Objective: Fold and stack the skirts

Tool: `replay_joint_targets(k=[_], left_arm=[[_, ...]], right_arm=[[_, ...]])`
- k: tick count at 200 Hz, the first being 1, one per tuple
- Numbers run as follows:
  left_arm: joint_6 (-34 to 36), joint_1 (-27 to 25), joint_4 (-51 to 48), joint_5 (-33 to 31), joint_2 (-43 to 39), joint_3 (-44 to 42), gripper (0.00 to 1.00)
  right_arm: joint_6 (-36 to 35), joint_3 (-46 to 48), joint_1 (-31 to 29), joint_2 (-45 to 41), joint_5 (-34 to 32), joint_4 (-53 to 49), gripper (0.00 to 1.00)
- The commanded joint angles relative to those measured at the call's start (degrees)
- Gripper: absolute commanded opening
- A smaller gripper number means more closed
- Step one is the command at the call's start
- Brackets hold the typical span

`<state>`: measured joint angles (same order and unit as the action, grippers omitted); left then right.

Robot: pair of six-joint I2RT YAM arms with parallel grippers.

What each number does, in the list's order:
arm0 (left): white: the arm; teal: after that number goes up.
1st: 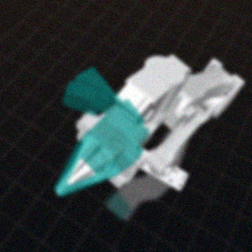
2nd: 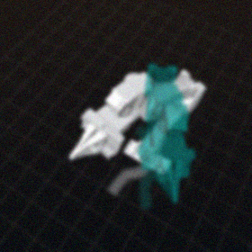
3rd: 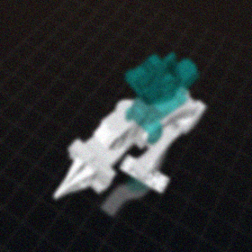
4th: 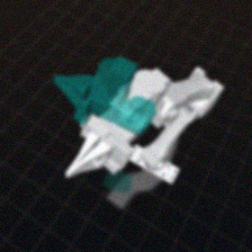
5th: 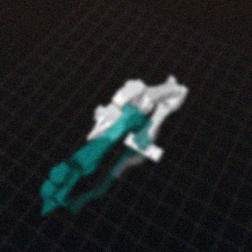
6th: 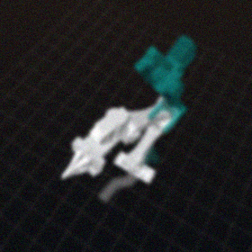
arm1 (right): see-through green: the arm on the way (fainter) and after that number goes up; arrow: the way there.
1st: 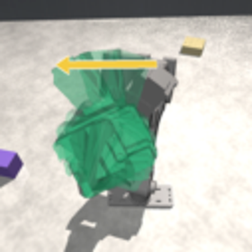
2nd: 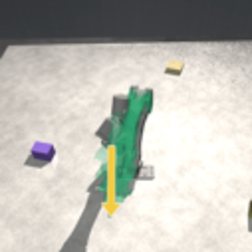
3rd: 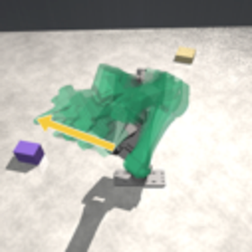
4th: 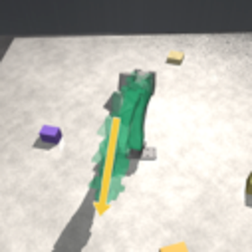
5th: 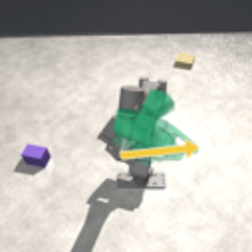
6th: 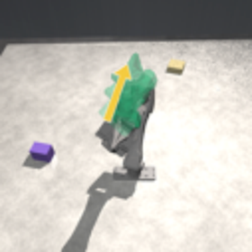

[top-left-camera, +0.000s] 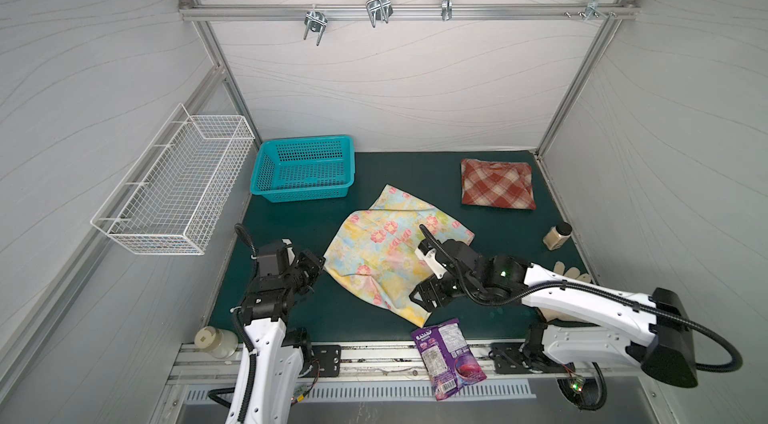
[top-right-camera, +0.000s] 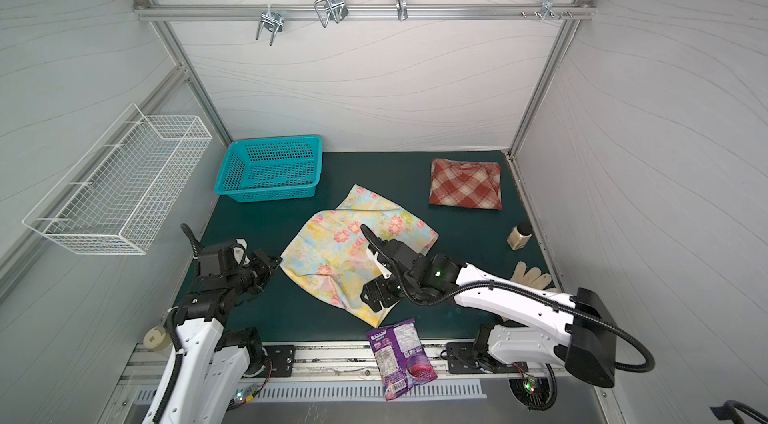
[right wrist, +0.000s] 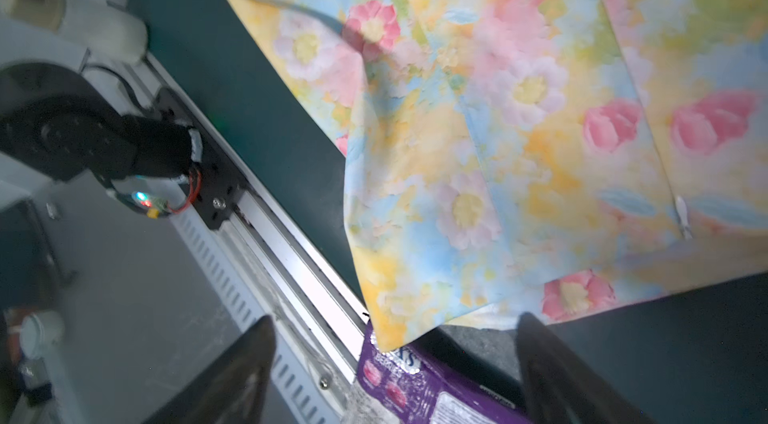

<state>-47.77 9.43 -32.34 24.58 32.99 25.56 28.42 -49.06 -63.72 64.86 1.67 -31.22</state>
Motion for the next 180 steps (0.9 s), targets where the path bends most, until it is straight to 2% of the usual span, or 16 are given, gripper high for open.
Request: replay_joint_targets(k=[1, 24, 49, 67, 87, 91, 107, 115, 140, 180], left_arm=[[-1.0, 0.3, -1.9, -4.1, -1.8, 1.3, 0.00], [-1.5, 0.4, -5.2, -7.6, -3.5, 2.4, 0.00], [-3.1, 0.4, -7.5, -10.0, -6.4, 2.6, 0.03], [-4.3, 0.3, -9.2, -11.2, -8.7, 2.7, 0.03], [-5.1, 0.3, -10.2, -11.2, -10.8, 2.8, 0.04], [-5.2, 0.3, -10.4, -11.2, -11.0, 2.8, 0.09], [-5.8, 0.3, -10.5, -9.6, -11.9, 2.7, 0.47], [-6.2, 0.3, -10.3, -8.7, -12.0, 2.6, 0.58], [-6.3, 0.3, -9.6, -7.1, -11.6, 2.5, 0.72], [-6.0, 0.3, -7.1, -6.0, -8.7, 3.8, 0.79]], right_arm=[[-1.2, 0.0, 6.2, -3.0, -2.8, -3.6, 0.99], [-3.8, -0.3, 18.4, -1.1, 1.4, -2.9, 0.99], [-6.7, -2.4, 28.9, 5.6, 5.0, -2.3, 0.99], [-7.2, -2.8, 33.9, 9.4, 8.1, -0.6, 0.99], [-7.0, -2.4, 36.9, 11.5, 8.9, 2.3, 0.99], [-6.8, -2.4, 37.4, 11.9, 9.0, 2.6, 0.99], [-5.7, -2.1, 39.1, 13.5, 10.9, 4.6, 0.99], [-5.3, -2.0, 39.9, 14.4, 12.7, 5.7, 0.99], [-3.7, -1.9, 42.0, 17.6, 16.5, 8.6, 0.98], [-2.0, -1.6, 45.8, 22.2, 21.5, 11.5, 0.93]])
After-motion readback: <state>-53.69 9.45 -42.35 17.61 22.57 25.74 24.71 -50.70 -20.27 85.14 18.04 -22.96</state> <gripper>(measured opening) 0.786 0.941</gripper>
